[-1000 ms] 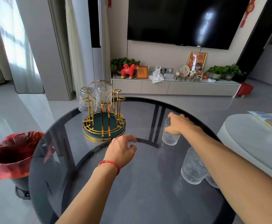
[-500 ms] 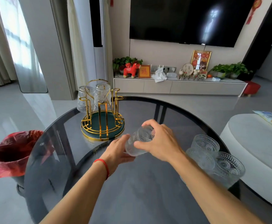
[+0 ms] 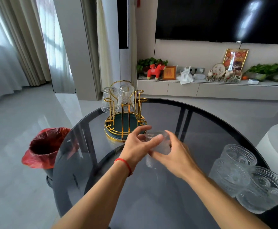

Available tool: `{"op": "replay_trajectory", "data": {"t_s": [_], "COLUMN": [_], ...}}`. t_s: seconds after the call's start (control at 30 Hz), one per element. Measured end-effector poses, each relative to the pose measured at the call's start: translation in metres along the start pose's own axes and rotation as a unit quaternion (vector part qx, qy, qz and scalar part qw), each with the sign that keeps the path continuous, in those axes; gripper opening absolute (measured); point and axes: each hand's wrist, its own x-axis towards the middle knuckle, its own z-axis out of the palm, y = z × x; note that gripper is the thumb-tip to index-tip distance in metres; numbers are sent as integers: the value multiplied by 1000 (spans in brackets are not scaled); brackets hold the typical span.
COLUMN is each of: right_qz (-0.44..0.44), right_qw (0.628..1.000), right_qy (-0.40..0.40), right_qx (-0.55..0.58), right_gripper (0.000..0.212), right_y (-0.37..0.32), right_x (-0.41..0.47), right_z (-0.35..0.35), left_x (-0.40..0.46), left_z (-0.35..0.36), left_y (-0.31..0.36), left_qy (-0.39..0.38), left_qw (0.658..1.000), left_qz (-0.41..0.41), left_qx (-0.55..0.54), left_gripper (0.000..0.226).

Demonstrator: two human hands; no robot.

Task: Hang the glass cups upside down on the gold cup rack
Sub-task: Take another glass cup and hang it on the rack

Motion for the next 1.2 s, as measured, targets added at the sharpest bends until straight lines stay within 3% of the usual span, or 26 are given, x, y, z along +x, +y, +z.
{"op": "replay_trajectory", "data": {"t_s": [0.07,0.13,0.2,0.27,0.47,0.67,0.87,1.2], "right_qz": [-2,0,-2,-2,-28,17,29,23], "right_qw": [999,996,990,983,973,951,959,994], "right_qy": [30,76,123,145,153,193,217,105], "right_qx": [27,52,72,116,170,242,178,27], "right_gripper": [96,85,80,79,103,94,90,96], "right_y": [0,-2,-10,-21,-64,-90,-94,-86], "right_x": [6,14,28,46,119,195,232,243], "right_z": [0,-3,-7,-17,-45,-20,6,33], "left_x": [3,8,10,11,17,22,21,22], "left_z": [-3,-10,-20,-26,-23,-21,-19,-20], "left_y": [2,-2,-13,-25,-35,-32,-29,-28], "left_qy": [33,92,123,114,97,51,41,31], "left_qw": [999,987,929,885,865,864,863,876], "left_qz": [13,35,63,71,34,-23,-35,-48], "left_qx": [15,129,342,445,492,501,503,479], "left_gripper": [48,38,27,32,57,64,62,62]}}
